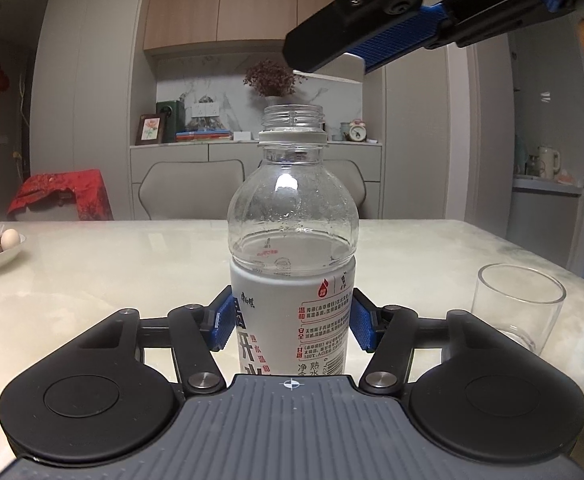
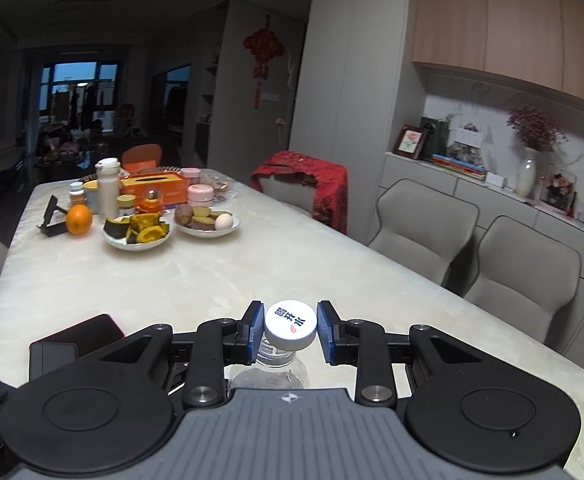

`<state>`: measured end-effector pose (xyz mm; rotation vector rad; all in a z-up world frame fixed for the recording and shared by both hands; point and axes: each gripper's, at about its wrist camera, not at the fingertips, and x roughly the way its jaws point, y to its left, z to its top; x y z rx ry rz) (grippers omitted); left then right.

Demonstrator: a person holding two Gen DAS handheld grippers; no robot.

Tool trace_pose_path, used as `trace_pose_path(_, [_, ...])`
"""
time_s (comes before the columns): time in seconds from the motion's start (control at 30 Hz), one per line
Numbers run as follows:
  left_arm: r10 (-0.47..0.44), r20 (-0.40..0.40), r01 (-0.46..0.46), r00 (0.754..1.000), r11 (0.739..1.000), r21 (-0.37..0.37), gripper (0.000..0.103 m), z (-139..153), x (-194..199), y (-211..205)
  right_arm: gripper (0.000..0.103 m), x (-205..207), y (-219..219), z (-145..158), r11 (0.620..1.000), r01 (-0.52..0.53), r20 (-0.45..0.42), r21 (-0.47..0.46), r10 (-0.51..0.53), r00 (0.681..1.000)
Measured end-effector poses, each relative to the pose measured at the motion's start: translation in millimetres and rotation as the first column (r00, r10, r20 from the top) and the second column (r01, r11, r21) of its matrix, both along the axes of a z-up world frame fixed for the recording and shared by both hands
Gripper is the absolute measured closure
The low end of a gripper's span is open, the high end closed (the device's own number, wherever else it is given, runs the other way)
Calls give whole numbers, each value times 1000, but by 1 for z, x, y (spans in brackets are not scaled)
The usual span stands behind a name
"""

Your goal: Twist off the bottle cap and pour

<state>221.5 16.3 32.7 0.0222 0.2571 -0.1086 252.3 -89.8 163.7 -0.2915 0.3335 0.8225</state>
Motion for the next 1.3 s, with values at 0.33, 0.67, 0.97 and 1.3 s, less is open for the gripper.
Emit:
trace_pose_path(0.33, [0,0,0,1000,1000,2,45,-1,-1,-1,71,15,1,10,991,-119,-66,-54,116,991])
trace_pose_path(0.67, [0,0,0,1000,1000,8,45,-1,-1,-2,71,15,11,10,980,-149,-89,-131,138,986])
trace_pose_path(0.97, [1,0,-1,1000,1000,11,45,-1,-2,-3,71,24,13,9,970,-180,-108,-163,164,981])
trace_pose_path(1.3, [0,0,0,1000,1000,12,45,-2,-2,-2,71,29,9,8,968,-199,-119,-153,182,976])
